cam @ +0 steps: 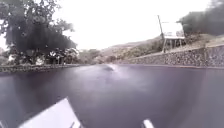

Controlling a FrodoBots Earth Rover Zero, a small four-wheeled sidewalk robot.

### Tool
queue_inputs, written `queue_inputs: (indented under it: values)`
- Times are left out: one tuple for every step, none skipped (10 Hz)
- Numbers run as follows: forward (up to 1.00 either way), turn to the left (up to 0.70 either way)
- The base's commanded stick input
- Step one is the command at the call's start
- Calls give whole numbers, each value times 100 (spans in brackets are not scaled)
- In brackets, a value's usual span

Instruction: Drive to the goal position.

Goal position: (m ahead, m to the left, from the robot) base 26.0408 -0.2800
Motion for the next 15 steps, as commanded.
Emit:
queue_inputs:
  values:
    - [70,-5]
    - [70,-16]
    - [70,-35]
    - [70,-30]
    - [70,0]
    - [70,0]
    - [70,0]
    - [70,-6]
    - [70,-24]
    - [70,-35]
    - [70,-20]
    - [70,-7]
    - [70,-3]
    - [70,0]
    - [70,0]
